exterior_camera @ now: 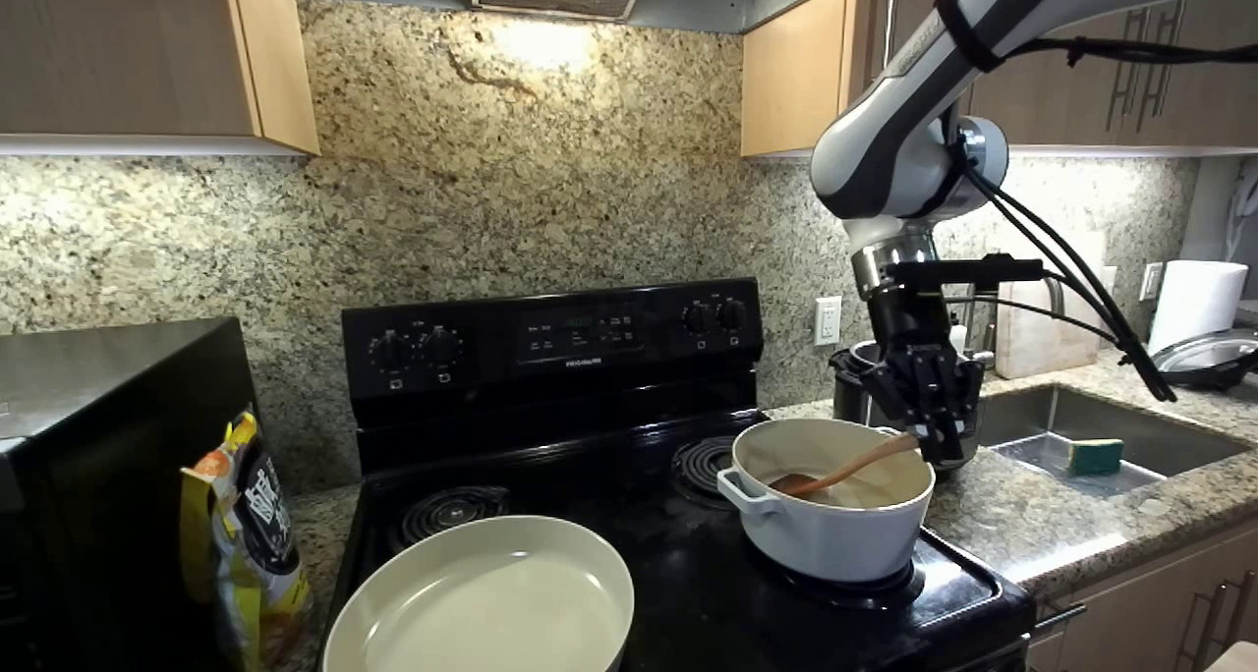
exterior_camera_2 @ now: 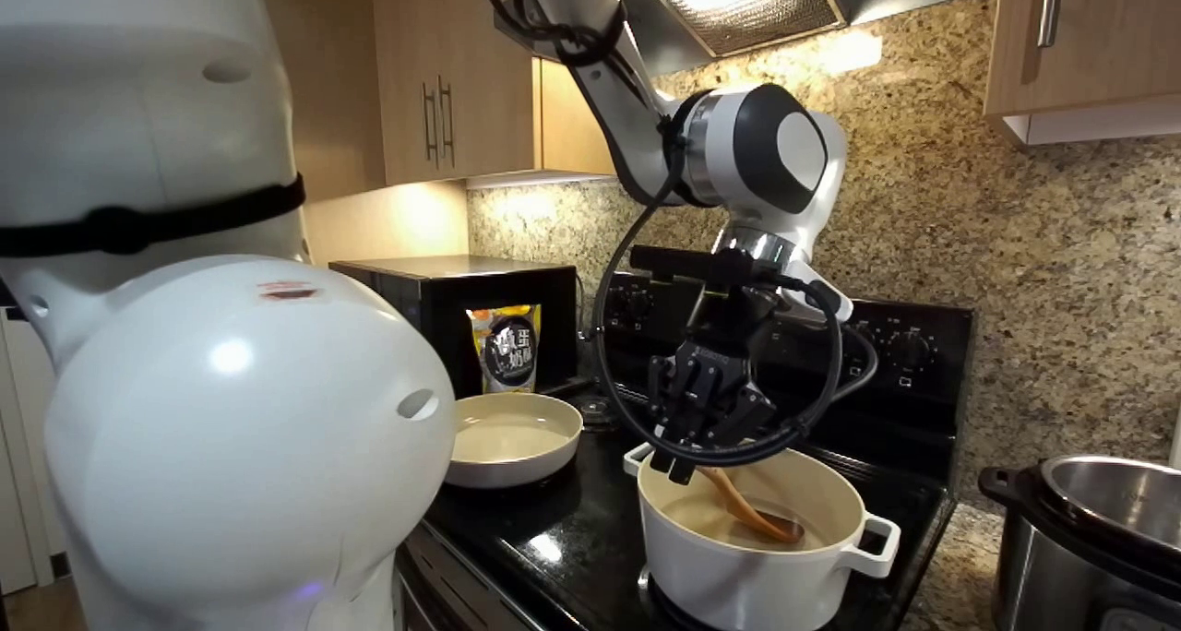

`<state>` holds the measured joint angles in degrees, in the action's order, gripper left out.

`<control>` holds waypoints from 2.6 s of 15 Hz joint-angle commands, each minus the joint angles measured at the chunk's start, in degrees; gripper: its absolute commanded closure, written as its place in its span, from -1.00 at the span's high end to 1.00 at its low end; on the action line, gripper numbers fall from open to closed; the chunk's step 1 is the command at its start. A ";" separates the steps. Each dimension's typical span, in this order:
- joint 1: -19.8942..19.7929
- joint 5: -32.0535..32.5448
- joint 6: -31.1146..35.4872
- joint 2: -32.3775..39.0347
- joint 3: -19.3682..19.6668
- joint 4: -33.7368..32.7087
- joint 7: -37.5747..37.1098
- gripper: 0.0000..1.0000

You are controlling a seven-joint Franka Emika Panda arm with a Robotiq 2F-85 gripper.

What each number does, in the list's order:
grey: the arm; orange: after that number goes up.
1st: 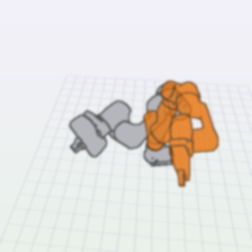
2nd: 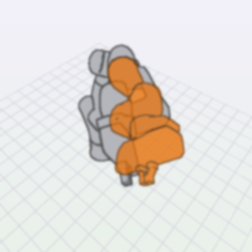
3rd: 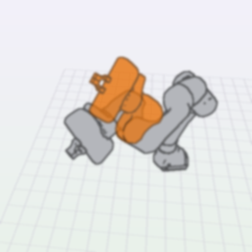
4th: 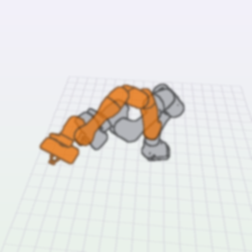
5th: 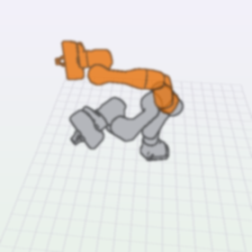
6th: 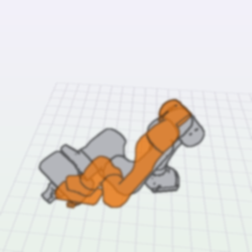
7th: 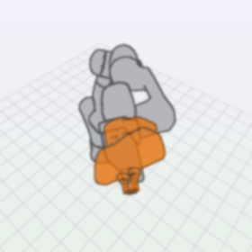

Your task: Pick up the cooking stick and stir in the pot

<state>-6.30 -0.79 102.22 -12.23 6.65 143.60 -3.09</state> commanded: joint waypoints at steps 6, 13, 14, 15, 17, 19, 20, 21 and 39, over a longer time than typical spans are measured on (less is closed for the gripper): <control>0.69 0.73 1.48 4.22 -1.33 -0.51 -0.61 -0.85; -0.08 2.62 -0.88 -4.59 -0.81 2.89 0.19 -0.85; 0.14 3.05 -1.16 -5.74 -1.08 3.35 0.22 -0.85; 0.56 3.00 -1.86 -6.81 -1.37 3.84 0.93 -0.85; 1.50 2.92 -2.89 -8.50 -2.29 4.97 1.45 -0.85; 2.71 2.43 -3.73 -9.36 -3.47 5.91 2.05 -0.85; 3.33 2.22 -3.98 -9.46 -3.98 6.21 2.16 -0.85; 3.88 2.11 -3.71 -9.35 -4.50 6.45 1.87 -0.85; 0.87 5.59 4.13 -3.25 -2.85 2.63 -1.28 -0.85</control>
<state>-4.01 3.23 106.31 -15.37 3.09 147.37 -2.92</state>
